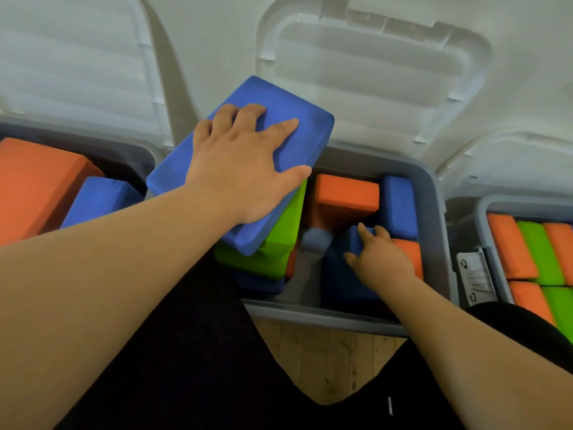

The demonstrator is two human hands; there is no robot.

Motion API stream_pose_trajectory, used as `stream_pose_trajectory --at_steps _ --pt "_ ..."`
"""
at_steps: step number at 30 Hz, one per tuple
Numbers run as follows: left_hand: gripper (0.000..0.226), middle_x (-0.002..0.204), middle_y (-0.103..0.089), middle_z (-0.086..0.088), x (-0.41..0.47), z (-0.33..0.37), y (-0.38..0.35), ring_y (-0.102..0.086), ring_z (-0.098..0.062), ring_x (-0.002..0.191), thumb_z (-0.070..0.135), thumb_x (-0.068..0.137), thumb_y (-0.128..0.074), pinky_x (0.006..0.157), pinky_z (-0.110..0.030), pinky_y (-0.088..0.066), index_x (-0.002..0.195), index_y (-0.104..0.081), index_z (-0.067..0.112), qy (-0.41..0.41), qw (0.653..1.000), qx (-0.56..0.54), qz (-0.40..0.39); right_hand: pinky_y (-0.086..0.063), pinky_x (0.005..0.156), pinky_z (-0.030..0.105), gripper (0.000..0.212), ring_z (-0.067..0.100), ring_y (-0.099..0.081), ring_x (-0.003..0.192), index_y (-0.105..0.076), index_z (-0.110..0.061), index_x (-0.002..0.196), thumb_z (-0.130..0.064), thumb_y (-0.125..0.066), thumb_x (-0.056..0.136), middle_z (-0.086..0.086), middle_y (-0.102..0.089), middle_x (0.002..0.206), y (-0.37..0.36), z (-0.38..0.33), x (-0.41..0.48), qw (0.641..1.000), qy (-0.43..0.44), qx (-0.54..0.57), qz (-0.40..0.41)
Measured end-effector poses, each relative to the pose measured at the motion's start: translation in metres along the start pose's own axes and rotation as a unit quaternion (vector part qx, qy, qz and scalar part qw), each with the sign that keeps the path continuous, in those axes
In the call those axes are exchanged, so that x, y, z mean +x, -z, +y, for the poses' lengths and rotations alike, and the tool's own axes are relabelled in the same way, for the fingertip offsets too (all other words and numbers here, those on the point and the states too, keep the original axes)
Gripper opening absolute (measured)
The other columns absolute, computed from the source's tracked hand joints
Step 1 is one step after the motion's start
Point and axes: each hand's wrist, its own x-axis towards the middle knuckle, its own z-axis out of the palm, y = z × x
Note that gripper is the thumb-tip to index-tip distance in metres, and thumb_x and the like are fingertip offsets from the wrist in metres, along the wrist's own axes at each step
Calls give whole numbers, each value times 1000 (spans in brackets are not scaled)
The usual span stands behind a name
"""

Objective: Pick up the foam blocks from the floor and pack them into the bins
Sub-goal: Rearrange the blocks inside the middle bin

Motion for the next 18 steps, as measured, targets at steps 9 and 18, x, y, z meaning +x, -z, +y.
stream_pose_trajectory --at_steps 9,18 --pt "77 162 -26 3 -3 -5 -2 -19 -29 149 85 84 -29 118 -51 -19 155 -26 53 8 1000 -6 2 -43 98 50 68 42 -42 127 -50 -23 144 -57 -65 88 15 -45 141 41 -17 39 992 34 -92 82" --pt "81 161 -28 5 -4 -11 -2 -22 -28 148 86 79 -23 118 -50 -22 154 -26 54 14 1000 -10 1 -47 96 46 91 48 -57 111 -17 -46 159 -40 -73 87 18 -34 134 61 -39 104 958 214 -192 0"
